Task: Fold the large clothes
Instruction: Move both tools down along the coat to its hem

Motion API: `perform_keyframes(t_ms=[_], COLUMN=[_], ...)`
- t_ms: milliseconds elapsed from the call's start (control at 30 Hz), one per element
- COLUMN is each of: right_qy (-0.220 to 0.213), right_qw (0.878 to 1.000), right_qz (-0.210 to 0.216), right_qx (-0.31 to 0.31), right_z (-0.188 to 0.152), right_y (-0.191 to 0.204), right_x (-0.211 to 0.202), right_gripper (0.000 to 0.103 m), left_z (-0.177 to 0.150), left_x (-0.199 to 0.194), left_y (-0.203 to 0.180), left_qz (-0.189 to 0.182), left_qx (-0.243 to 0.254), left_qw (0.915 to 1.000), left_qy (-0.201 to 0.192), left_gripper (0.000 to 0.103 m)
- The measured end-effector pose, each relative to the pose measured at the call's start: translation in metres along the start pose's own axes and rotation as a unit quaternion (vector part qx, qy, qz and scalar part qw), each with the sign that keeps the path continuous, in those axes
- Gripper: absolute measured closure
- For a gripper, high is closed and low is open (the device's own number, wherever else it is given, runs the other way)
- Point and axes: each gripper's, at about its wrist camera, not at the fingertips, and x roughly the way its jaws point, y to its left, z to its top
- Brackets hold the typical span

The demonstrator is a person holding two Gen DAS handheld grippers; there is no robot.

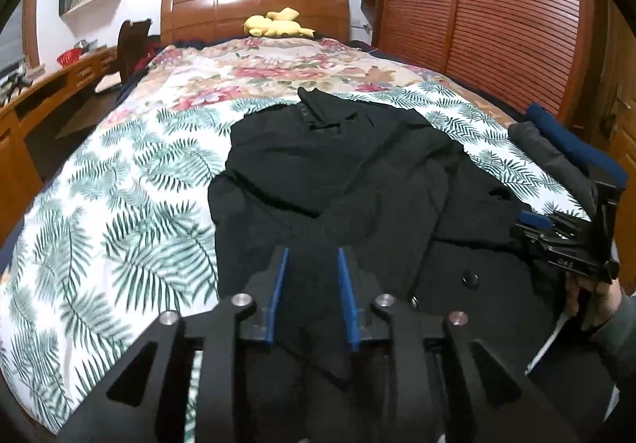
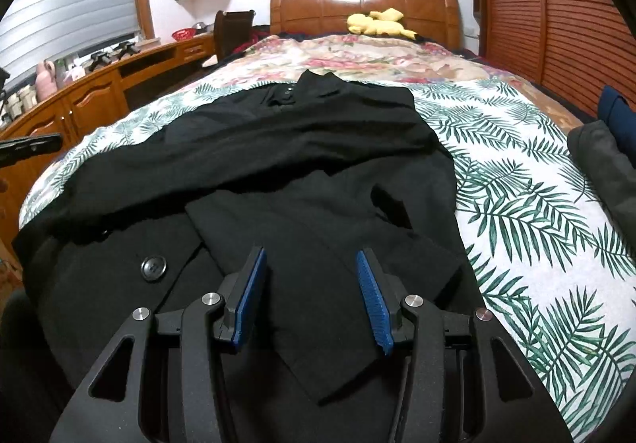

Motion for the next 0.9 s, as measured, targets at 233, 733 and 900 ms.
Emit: perform_keyframes(t_ms=[233, 733, 900], right_qy=[-0.001, 0.002, 0.005], right_qw=[1.0, 1.0, 1.0], right_qz=[-0.009, -0.009, -0.01], right_qx=[-0.02, -0.025, -0.026], right_z=[-0.001, 0.0, -0.001], right_y=[0.006, 0.008, 0.009], right_x=[0.002, 0.004, 0.005], right_gripper=[0.055, 0.055, 0.055], left_z=[-0.028, -0.066, -0.07], left_x=[0.0, 0.034, 0.023], left_y=[-0.007, -0.015, -0.009], left_qz=[0.008, 0.025, 0.038], left_qx=[-0.002, -0.005, -0.005], left_qw=[0.9999, 0.9975, 0.9972], left_qy=[0.01, 0.066, 0.064], left_gripper=[0.07, 0.065, 0.064])
